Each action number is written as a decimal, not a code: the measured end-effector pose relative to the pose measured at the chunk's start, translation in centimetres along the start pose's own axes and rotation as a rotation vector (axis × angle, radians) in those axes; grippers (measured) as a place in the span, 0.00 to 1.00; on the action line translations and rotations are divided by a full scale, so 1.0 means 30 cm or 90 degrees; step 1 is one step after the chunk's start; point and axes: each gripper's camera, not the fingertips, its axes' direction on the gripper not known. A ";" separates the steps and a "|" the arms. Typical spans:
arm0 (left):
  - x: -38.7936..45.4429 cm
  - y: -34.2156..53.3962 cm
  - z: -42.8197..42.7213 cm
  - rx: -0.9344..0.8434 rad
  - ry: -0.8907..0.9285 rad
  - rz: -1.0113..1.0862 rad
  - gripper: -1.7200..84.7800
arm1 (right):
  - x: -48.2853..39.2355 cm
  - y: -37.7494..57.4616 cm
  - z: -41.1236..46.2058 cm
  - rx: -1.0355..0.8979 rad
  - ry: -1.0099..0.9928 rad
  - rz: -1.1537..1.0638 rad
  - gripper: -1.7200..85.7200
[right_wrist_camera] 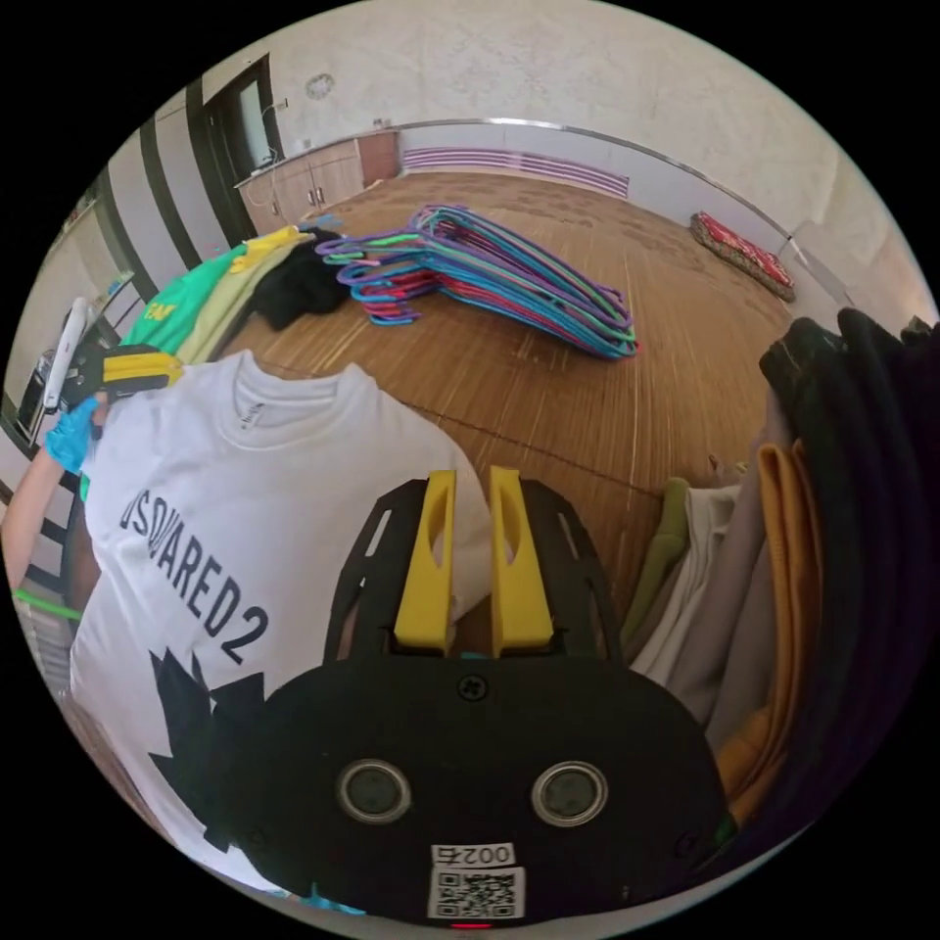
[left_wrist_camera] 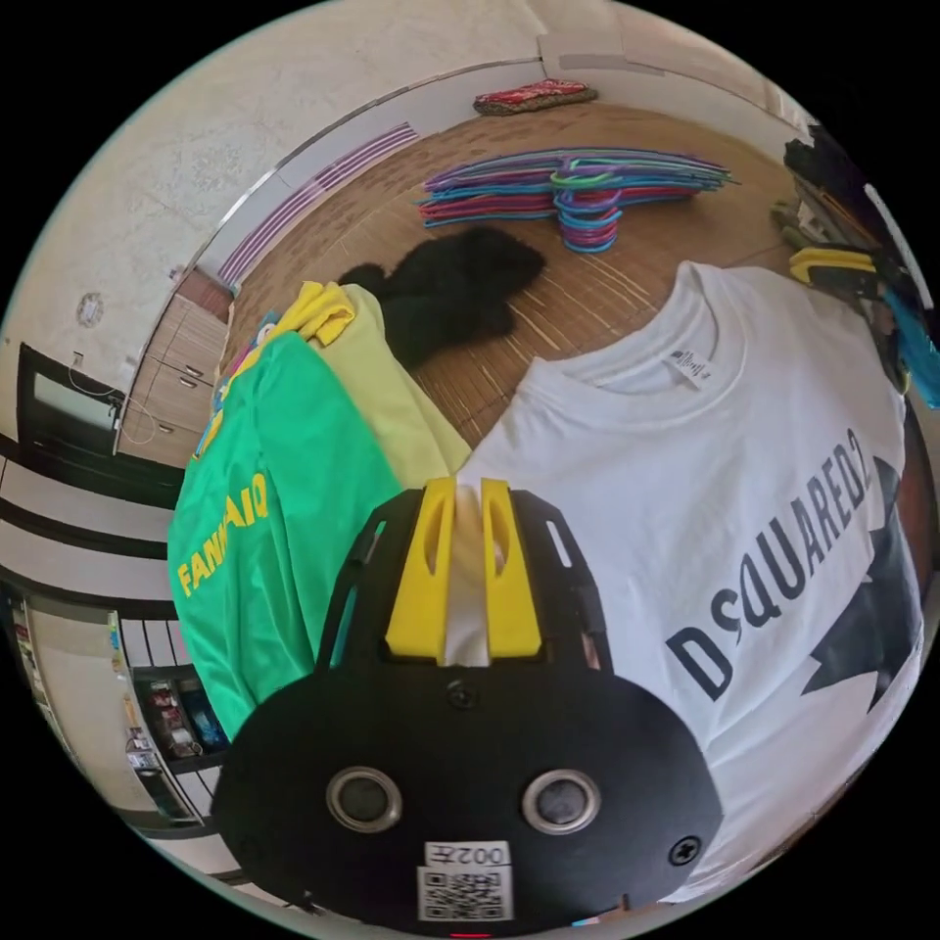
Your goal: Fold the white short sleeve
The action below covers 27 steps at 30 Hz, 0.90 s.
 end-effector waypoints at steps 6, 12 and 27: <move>-0.086 0.183 -0.161 0.047 0.024 -0.017 0.06 | -0.090 0.044 -0.043 -0.010 -0.037 -0.040 0.11; -0.194 0.435 -0.273 0.070 0.038 -0.074 0.09 | -0.155 0.132 -0.004 -0.059 0.040 -0.046 0.11; -0.336 0.778 -0.240 0.068 0.032 -0.234 0.03 | -0.561 0.100 -0.095 0.015 -0.012 -0.120 0.10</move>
